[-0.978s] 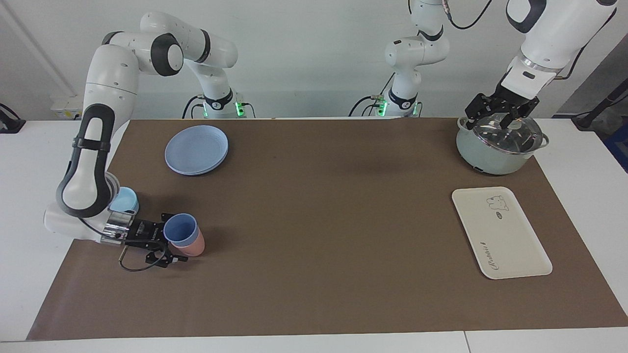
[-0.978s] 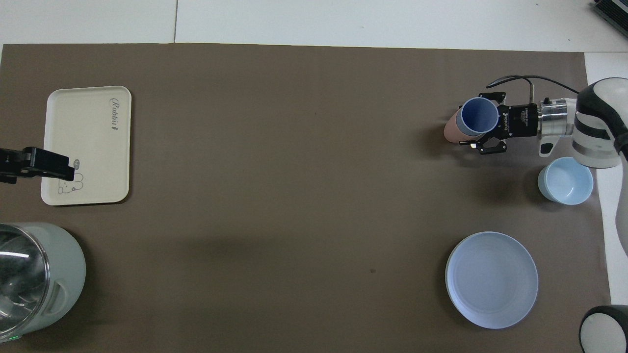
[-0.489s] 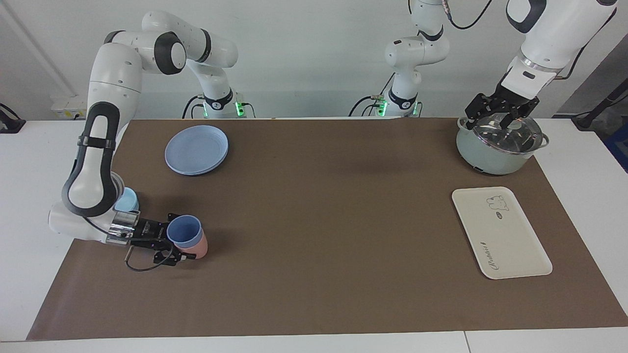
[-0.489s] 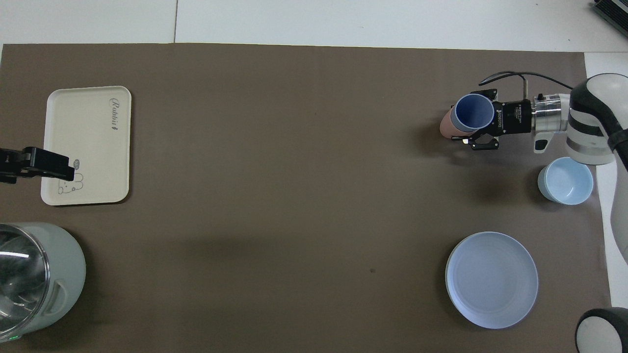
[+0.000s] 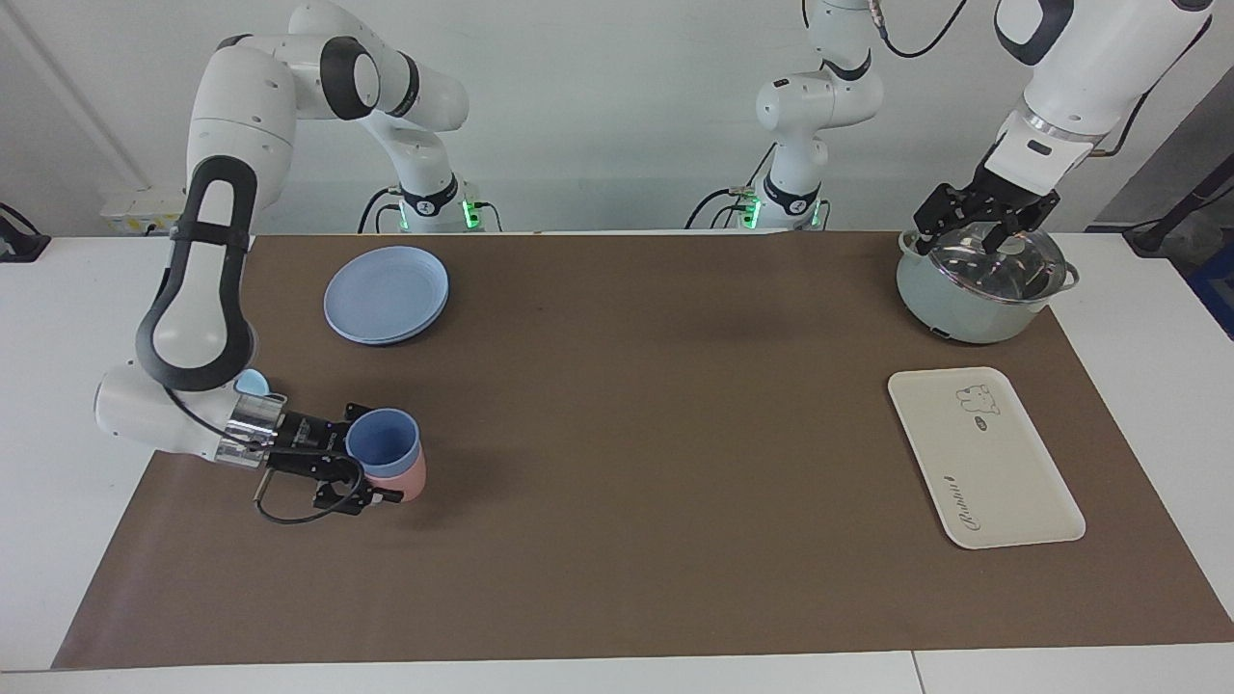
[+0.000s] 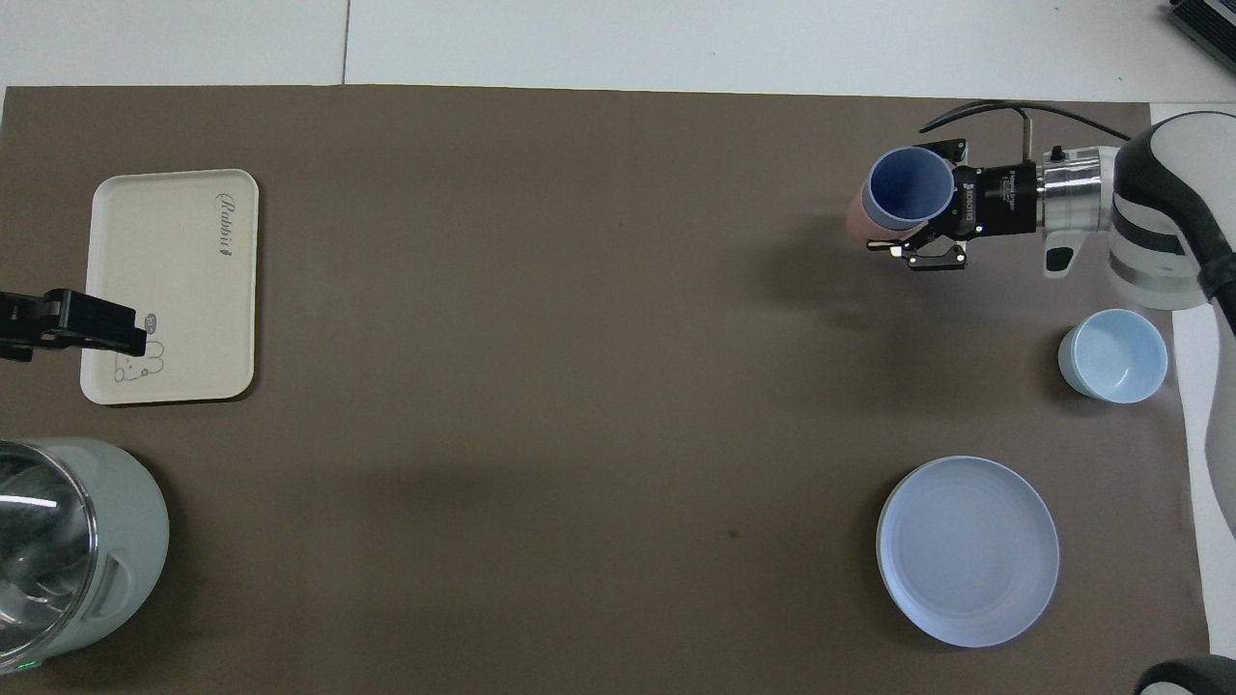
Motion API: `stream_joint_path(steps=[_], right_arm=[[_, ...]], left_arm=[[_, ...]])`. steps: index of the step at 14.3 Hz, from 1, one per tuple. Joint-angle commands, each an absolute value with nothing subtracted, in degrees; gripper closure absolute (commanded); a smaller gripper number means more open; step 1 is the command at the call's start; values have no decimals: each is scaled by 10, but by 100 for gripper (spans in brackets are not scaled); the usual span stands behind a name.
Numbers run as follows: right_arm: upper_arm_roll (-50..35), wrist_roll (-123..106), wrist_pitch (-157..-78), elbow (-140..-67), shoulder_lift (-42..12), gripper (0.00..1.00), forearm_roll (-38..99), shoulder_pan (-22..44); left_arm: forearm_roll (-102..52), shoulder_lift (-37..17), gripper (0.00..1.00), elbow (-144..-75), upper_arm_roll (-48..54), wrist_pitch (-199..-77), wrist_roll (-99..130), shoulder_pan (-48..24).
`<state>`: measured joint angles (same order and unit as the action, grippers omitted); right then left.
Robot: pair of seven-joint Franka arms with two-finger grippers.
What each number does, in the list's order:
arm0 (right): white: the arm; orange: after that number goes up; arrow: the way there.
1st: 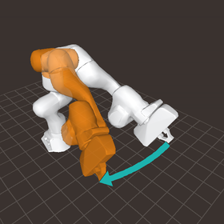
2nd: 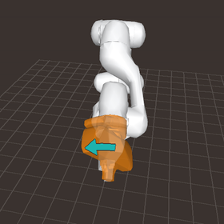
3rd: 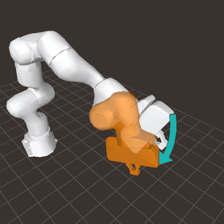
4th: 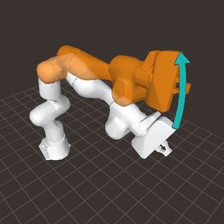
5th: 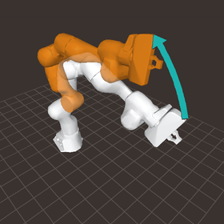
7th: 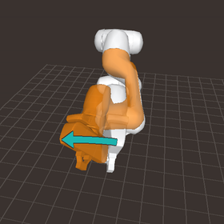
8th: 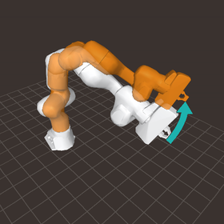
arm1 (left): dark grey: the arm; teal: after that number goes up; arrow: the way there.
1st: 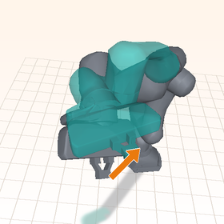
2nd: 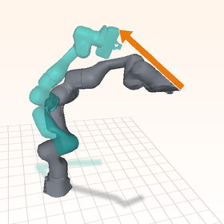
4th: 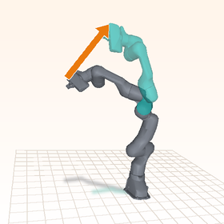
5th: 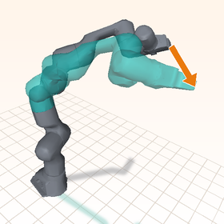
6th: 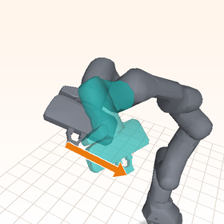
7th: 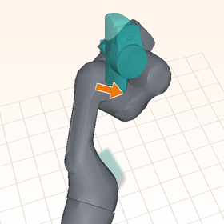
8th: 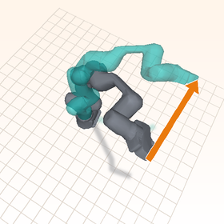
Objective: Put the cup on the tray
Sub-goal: 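Lift the pink cup with the right gripper and tilt it sideways, then carry the cup toward the tray while the left gripper reaches out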
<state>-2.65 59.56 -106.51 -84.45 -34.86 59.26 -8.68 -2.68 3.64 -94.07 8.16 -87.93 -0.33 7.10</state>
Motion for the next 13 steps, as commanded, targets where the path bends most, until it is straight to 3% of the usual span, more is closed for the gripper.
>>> stream_joint_path(steps=[1,7,11,13], right_arm=[[-25,668,-1180,-920,-265,100,588,-11],[-25,907,-1310,-912,-244,100,415,138],[-23,1004,-1309,-896,-244,100,357,211],[-23,1037,-1301,-889,-241,100,330,238]], left_arm=[[-33,49,0,-951,79,-875,-11,73],[-33,49,0,-949,81,-880,-14,69],[-38,50,0,-963,86,-936,24,26],[-82,66,0,-1017,89,-1008,140,15]])
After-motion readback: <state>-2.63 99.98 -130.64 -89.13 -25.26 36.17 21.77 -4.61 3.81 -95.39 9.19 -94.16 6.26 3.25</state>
